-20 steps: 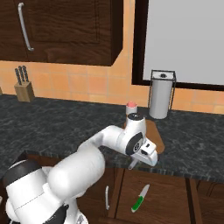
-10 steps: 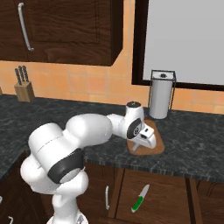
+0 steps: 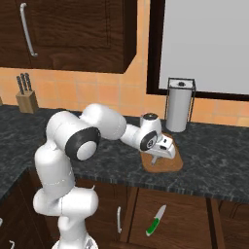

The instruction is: Place the appropriate cutting tool for cutting the carrot skin on the cutting board.

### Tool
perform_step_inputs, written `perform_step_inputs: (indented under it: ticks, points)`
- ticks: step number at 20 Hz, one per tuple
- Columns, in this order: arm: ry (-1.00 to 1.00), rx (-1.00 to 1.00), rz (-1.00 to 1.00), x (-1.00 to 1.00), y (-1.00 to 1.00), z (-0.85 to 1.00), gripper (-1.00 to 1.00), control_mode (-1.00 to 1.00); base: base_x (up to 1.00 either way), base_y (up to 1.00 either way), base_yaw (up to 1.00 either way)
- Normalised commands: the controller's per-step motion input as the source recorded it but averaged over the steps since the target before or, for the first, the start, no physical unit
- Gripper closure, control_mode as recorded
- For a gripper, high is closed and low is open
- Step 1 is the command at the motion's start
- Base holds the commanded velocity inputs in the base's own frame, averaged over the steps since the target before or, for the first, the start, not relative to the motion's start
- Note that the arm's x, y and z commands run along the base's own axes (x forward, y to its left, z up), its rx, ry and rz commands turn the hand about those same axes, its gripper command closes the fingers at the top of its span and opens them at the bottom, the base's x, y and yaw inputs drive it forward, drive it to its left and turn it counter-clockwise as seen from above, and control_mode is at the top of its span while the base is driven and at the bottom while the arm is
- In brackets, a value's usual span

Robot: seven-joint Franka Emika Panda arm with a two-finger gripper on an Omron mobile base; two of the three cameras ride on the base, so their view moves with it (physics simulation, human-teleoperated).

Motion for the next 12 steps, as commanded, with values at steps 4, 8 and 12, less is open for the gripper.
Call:
perform_step_inputs:
  ticks: [4,8,12]
  points:
    - [0.0,0.0,0.06,0.38,-0.17,-0.14,1.0,-1.0,0.0,0.0,0.0]
    - [0.01,0.0,0.04,0.25,-0.12,-0.21,-1.0,-1.0,0.0,0.0,0.0]
    - [0.0,0.0,0.03,0.24,0.0,-0.07,-1.0,-1.0,0.0,0.0,0.0]
